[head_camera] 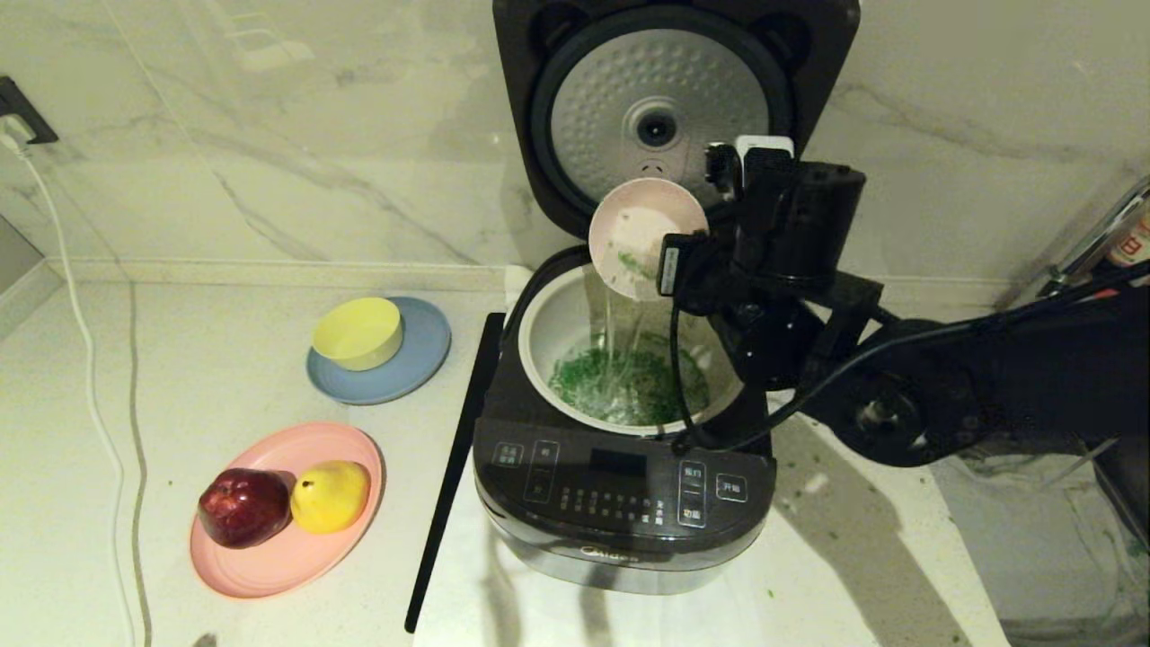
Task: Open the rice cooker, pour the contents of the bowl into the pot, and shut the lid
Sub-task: Pour the water from the bowl into the rice cooker
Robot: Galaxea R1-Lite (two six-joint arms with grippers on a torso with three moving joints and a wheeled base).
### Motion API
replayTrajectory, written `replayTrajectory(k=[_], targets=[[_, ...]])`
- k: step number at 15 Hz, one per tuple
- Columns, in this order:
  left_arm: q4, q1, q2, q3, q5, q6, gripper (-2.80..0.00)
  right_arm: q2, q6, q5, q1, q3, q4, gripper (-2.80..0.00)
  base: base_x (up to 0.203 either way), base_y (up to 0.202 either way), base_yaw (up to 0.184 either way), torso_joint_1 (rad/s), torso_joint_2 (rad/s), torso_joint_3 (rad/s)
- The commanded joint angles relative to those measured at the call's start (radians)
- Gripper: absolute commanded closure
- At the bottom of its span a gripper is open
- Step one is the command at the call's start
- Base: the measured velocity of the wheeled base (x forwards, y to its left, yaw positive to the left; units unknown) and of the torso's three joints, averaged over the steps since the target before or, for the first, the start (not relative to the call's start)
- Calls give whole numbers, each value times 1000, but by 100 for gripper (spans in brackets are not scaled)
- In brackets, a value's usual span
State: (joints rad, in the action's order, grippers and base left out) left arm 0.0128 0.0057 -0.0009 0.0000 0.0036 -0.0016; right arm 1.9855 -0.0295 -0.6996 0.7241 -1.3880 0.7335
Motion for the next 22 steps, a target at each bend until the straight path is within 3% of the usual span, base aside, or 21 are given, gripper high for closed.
replayTrajectory(k=[1,5,11,16,22], targets=[[1,0,1,9,-1,0,0,91,287,3,-9,75,522,0,0,0,0,0,0,0],[1,0,1,9,0,-1,0,122,452,69,-3,145,734,0,0,0,0,0,0,0],[1,0,1,9,1,0,0,131,461,71,16,174,788,0,0,0,0,0,0,0],[1,0,1,9,1,0,0,140,453,65,64,295,796,0,0,0,0,0,0,0],[1,0,1,9,0,0,0,128,456,63,65,296,797,0,0,0,0,0,0,0]])
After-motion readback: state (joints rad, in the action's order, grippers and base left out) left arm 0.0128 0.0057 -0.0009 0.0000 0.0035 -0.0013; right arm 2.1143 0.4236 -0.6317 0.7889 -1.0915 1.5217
